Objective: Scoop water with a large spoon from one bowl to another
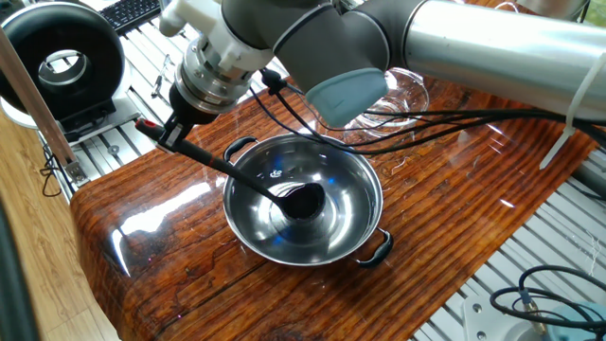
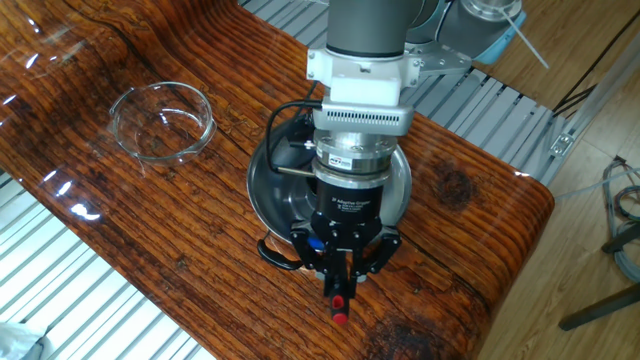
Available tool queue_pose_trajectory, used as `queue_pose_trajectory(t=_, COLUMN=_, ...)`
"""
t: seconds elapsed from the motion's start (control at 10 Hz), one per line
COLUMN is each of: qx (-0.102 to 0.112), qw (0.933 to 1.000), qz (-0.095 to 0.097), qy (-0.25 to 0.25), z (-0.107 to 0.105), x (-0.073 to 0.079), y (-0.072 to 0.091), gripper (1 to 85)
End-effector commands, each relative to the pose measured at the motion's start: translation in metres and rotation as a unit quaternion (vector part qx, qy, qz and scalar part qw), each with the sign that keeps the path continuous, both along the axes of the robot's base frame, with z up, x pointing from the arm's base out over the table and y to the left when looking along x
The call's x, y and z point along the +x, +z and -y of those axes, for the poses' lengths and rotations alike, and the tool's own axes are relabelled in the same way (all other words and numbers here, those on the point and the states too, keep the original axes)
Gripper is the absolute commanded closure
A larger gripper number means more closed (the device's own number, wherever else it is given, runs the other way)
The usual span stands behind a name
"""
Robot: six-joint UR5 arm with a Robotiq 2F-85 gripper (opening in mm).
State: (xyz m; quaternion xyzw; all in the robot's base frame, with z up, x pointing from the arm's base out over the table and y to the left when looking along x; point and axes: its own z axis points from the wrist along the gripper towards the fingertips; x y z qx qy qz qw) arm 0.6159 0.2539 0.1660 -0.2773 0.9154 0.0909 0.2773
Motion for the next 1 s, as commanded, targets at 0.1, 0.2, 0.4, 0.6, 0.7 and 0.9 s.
queue_pose_trajectory(t=0.1, qx=0.039, qw=0.9991, qz=-0.001, qy=-0.013, z=-0.011, x=0.000, y=-0.001, gripper=84.7)
queue_pose_trajectory(t=0.2, qx=0.047, qw=0.9988, qz=0.001, qy=-0.011, z=-0.013, x=0.000, y=-0.002, gripper=84.7)
queue_pose_trajectory(t=0.4, qx=0.057, qw=0.9983, qz=-0.002, qy=-0.007, z=-0.013, x=-0.002, y=-0.005, gripper=84.7)
queue_pose_trajectory(t=0.6, qx=0.077, qw=0.9970, qz=-0.007, qy=0.001, z=-0.016, x=-0.007, y=-0.009, gripper=84.7)
queue_pose_trajectory(t=0.7, qx=0.082, qw=0.9966, qz=-0.007, qy=0.005, z=-0.016, x=-0.009, y=-0.011, gripper=84.7)
queue_pose_trajectory(t=0.9, qx=0.090, qw=0.9958, qz=-0.009, qy=0.011, z=-0.017, x=-0.011, y=-0.011, gripper=84.7)
